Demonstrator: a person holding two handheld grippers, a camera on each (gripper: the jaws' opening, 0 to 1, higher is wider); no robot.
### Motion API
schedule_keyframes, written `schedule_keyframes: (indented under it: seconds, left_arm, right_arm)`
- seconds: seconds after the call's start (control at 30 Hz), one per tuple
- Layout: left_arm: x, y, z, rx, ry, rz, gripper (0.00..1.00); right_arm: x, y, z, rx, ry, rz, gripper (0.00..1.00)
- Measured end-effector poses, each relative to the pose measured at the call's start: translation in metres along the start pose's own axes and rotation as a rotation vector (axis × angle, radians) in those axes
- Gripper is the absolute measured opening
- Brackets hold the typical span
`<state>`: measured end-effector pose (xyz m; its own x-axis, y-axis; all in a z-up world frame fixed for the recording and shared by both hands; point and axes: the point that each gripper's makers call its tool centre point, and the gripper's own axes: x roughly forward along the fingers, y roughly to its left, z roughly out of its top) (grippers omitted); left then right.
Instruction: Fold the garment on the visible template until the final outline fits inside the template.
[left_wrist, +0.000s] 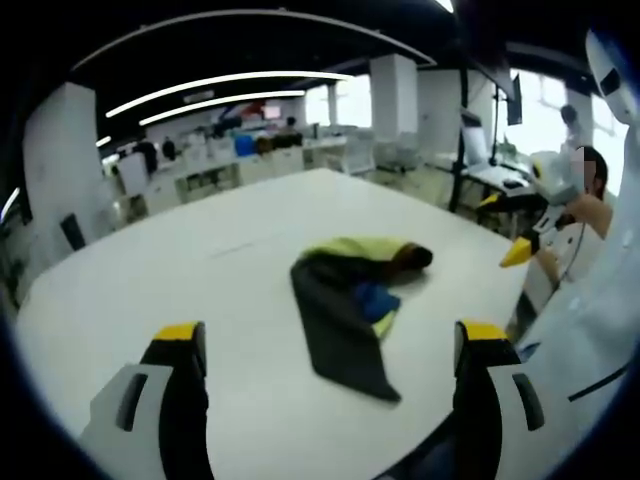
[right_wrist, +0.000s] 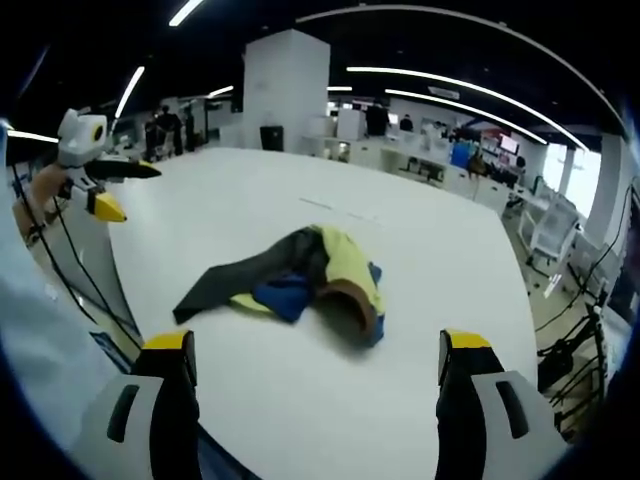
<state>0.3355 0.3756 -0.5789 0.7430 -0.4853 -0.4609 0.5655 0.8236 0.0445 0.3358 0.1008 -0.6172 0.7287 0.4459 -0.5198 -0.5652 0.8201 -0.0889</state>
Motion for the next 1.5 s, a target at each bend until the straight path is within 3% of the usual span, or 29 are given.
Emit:
schedule_keyframes:
  seconds: [0.57,0.8,1.5]
  left_arm:
    - [0.001,0.0,-0.002,-0.009,0.003,0.009,0.99]
    - [0.003,0.001,-0.002,-0.01,0.003,0.009,0.99]
    - [0.015,0.003,0.002,-0.011,0.003,0.007,0.99]
  right_arm:
    - [0.004,-0.003,-0.002,0.0,0.002,0.009,0.99]
    - [0.005,-0.002,-0.004,-0.008,0.007,0.035,0.86]
    - [0.025,-0.023,-0.022,0.03,0.051,0.041,0.68]
